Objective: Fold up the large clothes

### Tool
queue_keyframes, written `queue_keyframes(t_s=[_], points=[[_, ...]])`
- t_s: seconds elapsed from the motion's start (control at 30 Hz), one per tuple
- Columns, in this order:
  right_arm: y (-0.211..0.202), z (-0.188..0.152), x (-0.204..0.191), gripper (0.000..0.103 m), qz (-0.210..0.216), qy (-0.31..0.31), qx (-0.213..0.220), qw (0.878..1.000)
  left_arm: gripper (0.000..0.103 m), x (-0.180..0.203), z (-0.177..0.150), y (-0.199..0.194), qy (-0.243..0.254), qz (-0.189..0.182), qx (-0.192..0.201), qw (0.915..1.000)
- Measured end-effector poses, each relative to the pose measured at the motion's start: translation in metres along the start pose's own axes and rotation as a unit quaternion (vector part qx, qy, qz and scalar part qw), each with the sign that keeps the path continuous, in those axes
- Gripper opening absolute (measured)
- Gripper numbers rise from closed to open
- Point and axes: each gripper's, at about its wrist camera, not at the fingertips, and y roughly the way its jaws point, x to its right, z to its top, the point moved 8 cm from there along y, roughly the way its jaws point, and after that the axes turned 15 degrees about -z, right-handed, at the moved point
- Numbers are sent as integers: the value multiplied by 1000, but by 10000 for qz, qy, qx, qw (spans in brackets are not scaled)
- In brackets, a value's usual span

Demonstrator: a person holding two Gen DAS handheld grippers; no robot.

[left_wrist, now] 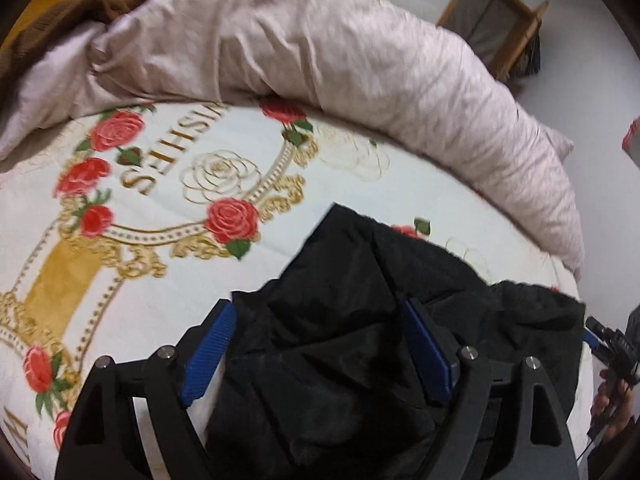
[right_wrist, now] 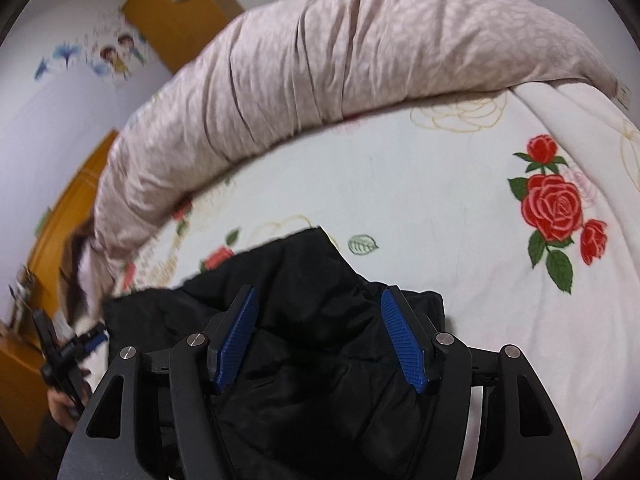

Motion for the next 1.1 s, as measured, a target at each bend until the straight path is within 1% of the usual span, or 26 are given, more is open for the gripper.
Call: queue_keyframes(t_s=[0.1, 0.13, 0.17, 0.2, 0.23, 0.27, 0.3, 0.33, 0.37, 0.43, 0.47, 0.53, 0.57, 0.73, 0.8, 0.83, 0.87, 0.9, 0.97, 1.0, 1.03, 1.07, 1.1], points=[[22, 0, -5, 64, 109, -185, -314, 9993, 85, 5, 7, 17, 127, -108, -141, 9998], [27, 0, -6, 64, 102, -229, -406, 9989, 81, 9, 11, 21, 197, -146, -166, 9996], [29, 1, -7, 55, 102, -231, -415, 9988, 65, 12, 14, 23, 306, -141, -162, 9993], [28, 4, -6, 24, 18, -234, -332, 9992, 50, 15, 16, 23, 422, -69, -166, 9989], [25, 5, -5, 19, -97, -248, -252, 9993, 43, 17, 18, 23, 520, 1, -132, 9986], [21, 9, -5, 14, -177, -209, -116, 9996, 32, 17, 20, 20, 592, 83, -11, 9982], [18, 11, -4, 13, -252, -183, -20, 9995, 28, 15, 23, 17, 607, 178, 108, 9979], [17, 13, -3, 12, -382, -172, 80, 9991, 27, 12, 24, 16, 565, 247, 226, 9978], [20, 14, -3, 12, -457, -156, 98, 9988, 27, 7, 25, 17, 455, 228, 302, 9982], [36, 13, -4, 12, -730, -135, 2, 9972, 26, -4, 23, 27, 229, 291, 307, 9988], [45, 12, -5, 12, -840, -129, -43, 9964, 26, -8, 21, 34, 182, 386, 295, 9987], [65, 6, -6, 12, -1023, -145, -179, 9945, 26, -16, 17, 47, 268, 628, 292, 9972], [76, 2, -6, 12, -1107, -183, -265, 9933, 27, -19, 14, 53, 222, 664, 274, 9972], [102, -10, -4, 14, -1430, -461, -363, 9880, 32, -32, 6, 74, 214, 846, 265, 9958], [107, -11, -3, 15, -1492, -490, -385, 9868, 38, -33, 5, 77, 221, 945, 274, 9949], [107, -10, -2, 16, -1519, -479, -391, 9865, 39, -34, 6, 77, 213, 989, 259, 9945], [105, -9, -2, 16, -1552, -473, -377, 9860, 41, -33, 7, 76, 189, 998, 230, 9946], [99, -7, -2, 19, -1561, -476, -347, 9860, 46, -33, 8, 72, 165, 1014, 226, 9945], [87, -4, -4, 21, -1547, -458, -237, 9866, 52, -32, 12, 58, 111, 998, 287, 9945], [77, -1, -5, 26, -1512, -442, -131, 9874, 59, -31, 14, 50, 92, 998, 359, 9943], [67, 3, -6, 30, -1494, -429, -22, 9878, 63, -32, 17, 41, 63, 1020, 430, 9938], [54, 7, -6, 40, -1462, -418, 129, 9883, 66, -31, 20, 32, 28, 1011, 505, 9936], [42, 11, -8, 47, -1398, -406, 265, 9890, 66, -28, 24, 23, 26, 982, 587, 9934]])
